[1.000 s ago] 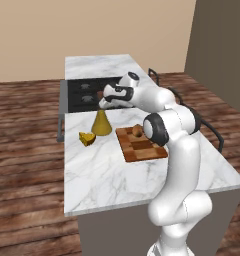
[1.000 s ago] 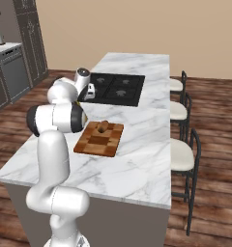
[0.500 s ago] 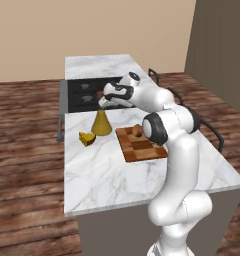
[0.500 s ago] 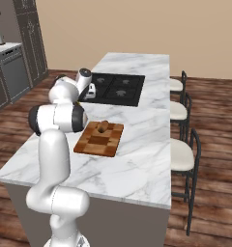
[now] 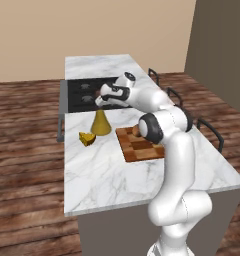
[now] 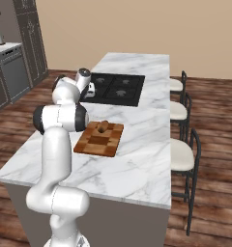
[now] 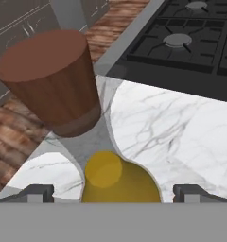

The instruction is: Retrieve the reheated potato from the microwave, then place the potato, cheese, and condiment on the cutting board.

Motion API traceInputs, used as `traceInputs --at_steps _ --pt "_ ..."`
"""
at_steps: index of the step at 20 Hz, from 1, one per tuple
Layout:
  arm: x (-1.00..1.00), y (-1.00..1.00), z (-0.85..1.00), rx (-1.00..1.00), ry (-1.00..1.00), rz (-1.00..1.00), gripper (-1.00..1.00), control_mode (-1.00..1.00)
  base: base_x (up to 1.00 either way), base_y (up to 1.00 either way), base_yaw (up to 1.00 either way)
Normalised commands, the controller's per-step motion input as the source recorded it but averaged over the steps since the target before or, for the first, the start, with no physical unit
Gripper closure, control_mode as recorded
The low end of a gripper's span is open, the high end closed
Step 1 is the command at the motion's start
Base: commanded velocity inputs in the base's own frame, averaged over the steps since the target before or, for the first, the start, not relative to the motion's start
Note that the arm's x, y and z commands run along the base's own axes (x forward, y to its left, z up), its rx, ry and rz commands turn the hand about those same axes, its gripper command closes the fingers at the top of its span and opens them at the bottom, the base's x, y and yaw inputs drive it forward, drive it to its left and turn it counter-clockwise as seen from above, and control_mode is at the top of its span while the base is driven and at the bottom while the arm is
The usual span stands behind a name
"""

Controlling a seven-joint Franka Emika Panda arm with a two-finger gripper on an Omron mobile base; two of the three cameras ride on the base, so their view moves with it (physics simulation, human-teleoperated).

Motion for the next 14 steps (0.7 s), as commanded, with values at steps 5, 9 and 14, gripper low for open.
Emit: traceInputs --at_steps 5,9,14 --pt "0.24 0.25 -0.15 0.0 0.0 -0.06 -1.0 -1.0 0.0 0.0 0.0" --pt "0.22 0.17 -0.11 0.0 0.0 -0.04 -1.0 -1.0 0.0 0.0 0.0" --pt "0.0 0.06 -0.04 0.0 0.0 -0.01 -1.0 -1.0 0.0 0.0 0.0"
